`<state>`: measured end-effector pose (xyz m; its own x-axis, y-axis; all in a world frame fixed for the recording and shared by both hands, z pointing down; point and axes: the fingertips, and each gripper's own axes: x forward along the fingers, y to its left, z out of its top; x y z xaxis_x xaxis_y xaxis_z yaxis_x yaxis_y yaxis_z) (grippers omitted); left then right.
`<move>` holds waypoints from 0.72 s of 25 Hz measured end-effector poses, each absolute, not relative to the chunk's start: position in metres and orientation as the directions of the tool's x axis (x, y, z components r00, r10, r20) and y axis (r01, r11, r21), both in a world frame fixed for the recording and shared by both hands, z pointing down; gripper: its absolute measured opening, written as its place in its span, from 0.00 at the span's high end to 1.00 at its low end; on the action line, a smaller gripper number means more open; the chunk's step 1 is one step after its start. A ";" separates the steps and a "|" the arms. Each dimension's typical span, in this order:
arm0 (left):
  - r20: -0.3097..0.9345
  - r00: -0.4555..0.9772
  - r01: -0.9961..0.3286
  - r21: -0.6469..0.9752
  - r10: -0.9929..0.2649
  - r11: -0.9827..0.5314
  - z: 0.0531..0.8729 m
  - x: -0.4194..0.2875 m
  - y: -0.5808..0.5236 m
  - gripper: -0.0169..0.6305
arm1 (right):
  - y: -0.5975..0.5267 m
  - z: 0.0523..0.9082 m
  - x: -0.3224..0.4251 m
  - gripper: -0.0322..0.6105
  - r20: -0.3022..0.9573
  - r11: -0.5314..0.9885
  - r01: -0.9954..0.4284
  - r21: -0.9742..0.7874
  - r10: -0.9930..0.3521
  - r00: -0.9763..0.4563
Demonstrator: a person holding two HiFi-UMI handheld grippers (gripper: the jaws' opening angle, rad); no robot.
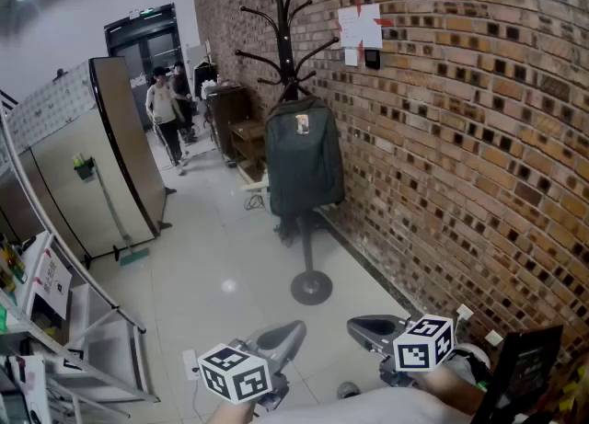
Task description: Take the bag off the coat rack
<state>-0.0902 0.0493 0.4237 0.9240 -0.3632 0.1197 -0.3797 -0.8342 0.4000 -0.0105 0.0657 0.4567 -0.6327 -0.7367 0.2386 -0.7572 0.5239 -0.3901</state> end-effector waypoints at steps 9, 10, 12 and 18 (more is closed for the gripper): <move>0.075 0.913 -0.403 0.301 -0.400 -0.864 0.391 -0.089 0.007 0.97 | 0.025 0.413 0.012 0.95 0.121 0.540 -0.792 -0.283 -0.799 -0.588; 0.066 0.907 -0.415 0.298 -0.415 -0.859 0.389 -0.089 -0.003 0.97 | 0.017 0.411 0.021 0.95 0.114 0.523 -0.809 -0.267 -0.817 -0.566; 0.047 0.893 -0.442 0.293 -0.449 -0.848 0.386 -0.089 -0.025 0.97 | -0.002 0.407 0.041 0.95 0.095 0.493 -0.833 -0.251 -0.844 -0.528; 0.047 0.870 -0.485 0.254 -0.490 -0.837 0.381 -0.068 -0.105 0.89 | -0.076 0.403 0.087 0.93 0.065 0.484 -0.839 -0.249 -0.856 -0.513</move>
<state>-0.0677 -0.1048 0.3815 0.8704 -0.4902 0.0466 -0.4849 -0.8368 0.2544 0.0869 -0.0760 0.4026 -0.5129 -0.8560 0.0651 -0.8390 0.4838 -0.2491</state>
